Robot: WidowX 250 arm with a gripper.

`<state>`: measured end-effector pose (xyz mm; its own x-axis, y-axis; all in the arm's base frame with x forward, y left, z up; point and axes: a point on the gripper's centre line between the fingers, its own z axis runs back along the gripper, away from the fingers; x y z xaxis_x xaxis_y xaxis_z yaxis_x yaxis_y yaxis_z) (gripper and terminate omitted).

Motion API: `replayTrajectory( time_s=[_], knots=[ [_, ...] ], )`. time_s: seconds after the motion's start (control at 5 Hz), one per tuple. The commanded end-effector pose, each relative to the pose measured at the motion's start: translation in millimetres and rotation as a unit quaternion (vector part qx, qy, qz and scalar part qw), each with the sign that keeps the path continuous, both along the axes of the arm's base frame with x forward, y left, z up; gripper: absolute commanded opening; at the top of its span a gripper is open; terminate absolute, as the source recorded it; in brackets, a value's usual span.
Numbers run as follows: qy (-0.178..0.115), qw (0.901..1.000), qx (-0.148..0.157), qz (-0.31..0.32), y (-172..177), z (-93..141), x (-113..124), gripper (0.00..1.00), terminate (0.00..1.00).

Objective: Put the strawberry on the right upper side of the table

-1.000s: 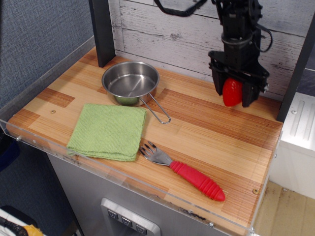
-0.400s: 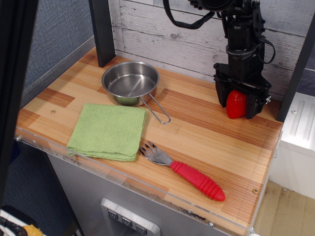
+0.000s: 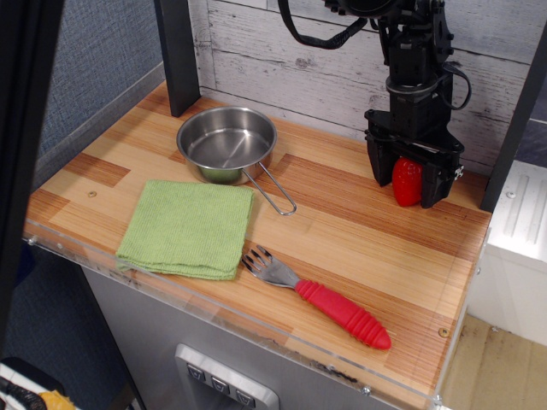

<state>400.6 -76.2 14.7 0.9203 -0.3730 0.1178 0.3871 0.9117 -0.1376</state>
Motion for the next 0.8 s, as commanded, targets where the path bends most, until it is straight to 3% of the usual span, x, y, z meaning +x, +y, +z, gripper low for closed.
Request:
replayTrajectory(
  time_s=[0.0, 0.2, 0.6],
  knots=[
    [-0.056, 0.9983, -0.011, -0.005, 6, 65, -1, 1.00, 0.00],
    [-0.086, 0.9962, 0.003, -0.011, 3, 93, -1, 1.00, 0.00],
    [-0.101, 0.9948, -0.006, 0.015, 8, 149, -15, 1.00, 0.00]
  ],
)
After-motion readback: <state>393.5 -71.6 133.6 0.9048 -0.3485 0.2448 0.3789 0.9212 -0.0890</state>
